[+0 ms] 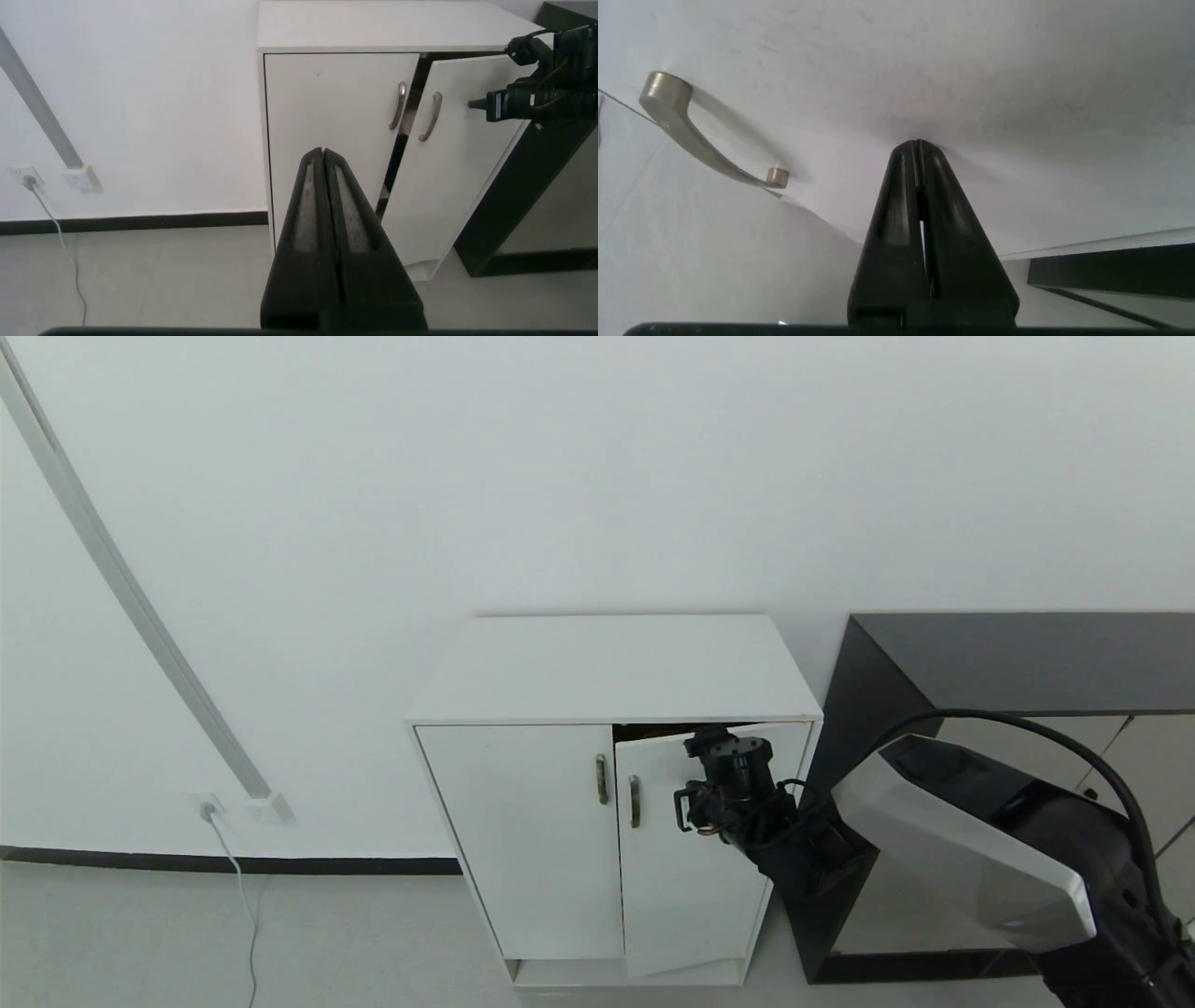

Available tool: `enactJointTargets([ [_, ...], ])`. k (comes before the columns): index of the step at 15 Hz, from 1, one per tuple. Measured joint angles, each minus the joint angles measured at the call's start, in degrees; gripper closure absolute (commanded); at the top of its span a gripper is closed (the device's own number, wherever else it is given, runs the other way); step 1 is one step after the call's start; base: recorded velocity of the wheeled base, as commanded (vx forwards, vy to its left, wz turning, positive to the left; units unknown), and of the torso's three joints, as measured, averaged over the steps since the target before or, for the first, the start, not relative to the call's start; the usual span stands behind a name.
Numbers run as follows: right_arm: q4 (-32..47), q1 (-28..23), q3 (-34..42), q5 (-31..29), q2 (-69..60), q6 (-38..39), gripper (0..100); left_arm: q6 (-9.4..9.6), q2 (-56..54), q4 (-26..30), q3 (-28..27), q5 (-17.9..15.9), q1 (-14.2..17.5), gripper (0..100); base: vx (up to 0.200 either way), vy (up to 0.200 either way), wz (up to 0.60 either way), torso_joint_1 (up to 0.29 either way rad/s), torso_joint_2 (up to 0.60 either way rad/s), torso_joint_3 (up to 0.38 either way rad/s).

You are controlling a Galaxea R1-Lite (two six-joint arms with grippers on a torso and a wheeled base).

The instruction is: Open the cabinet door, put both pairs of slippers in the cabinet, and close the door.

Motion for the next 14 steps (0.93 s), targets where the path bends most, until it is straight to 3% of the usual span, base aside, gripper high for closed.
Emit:
enactJointTargets([
  [14, 1.3, -1.1, -4.4, 0.0, 1.4, 0.0, 100, -0.02, 0.0, 0.0, 0.0, 0.0, 0.0, 100, 0.0, 0.0, 0.0, 0.0, 0.0, 0.0],
])
